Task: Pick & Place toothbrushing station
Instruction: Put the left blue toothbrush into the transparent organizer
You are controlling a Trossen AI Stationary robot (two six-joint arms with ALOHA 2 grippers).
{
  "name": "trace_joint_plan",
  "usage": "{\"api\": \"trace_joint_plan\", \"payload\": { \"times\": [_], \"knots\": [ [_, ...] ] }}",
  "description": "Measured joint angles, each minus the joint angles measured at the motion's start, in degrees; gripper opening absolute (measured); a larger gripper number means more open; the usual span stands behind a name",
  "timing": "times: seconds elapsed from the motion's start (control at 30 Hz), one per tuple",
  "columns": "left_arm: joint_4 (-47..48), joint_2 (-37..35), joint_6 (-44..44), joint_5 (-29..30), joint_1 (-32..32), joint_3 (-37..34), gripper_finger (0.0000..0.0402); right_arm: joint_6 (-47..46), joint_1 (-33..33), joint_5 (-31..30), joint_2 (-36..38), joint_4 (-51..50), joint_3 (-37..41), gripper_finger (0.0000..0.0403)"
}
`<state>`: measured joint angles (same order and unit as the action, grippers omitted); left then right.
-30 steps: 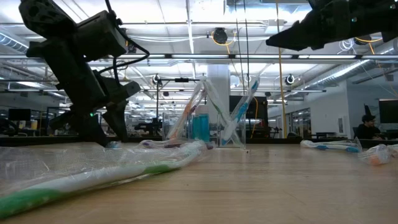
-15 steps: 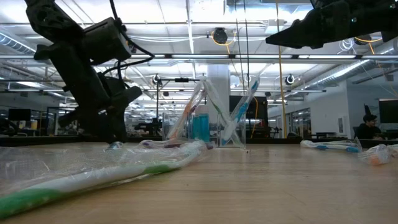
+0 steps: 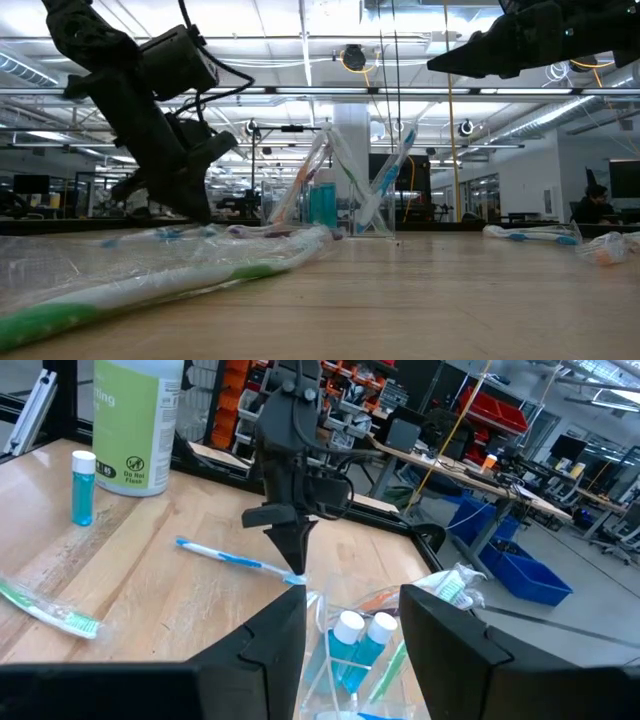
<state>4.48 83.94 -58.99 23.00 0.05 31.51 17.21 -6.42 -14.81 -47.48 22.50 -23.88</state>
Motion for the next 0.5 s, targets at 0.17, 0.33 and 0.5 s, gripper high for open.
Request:
{"api": "trace_joint_plan", "payload": {
  "times": [0.17, 0.33, 0.5],
  "knots": [
    [-1.8, 0.0, 5.14, -1.44, -0.02, 0.09, 0.0032, 0.0, 0.02, 0.0, 0.0, -0.02, 0.0, 0.0155],
    [-1.3, 0.0, 5.26, -2.01, -0.02, 0.09, 0.0088, 0.0, 0.01, 0.0, 0.01, -0.02, 0.0, 0.0155],
    [-1.32, 0.0, 4.83, -3.7, -0.02, 0.09, 0.0151, 0.0, 0.0, 0.02, 0.0, -0.04, 0.0, 0.0155]
  ]
}}
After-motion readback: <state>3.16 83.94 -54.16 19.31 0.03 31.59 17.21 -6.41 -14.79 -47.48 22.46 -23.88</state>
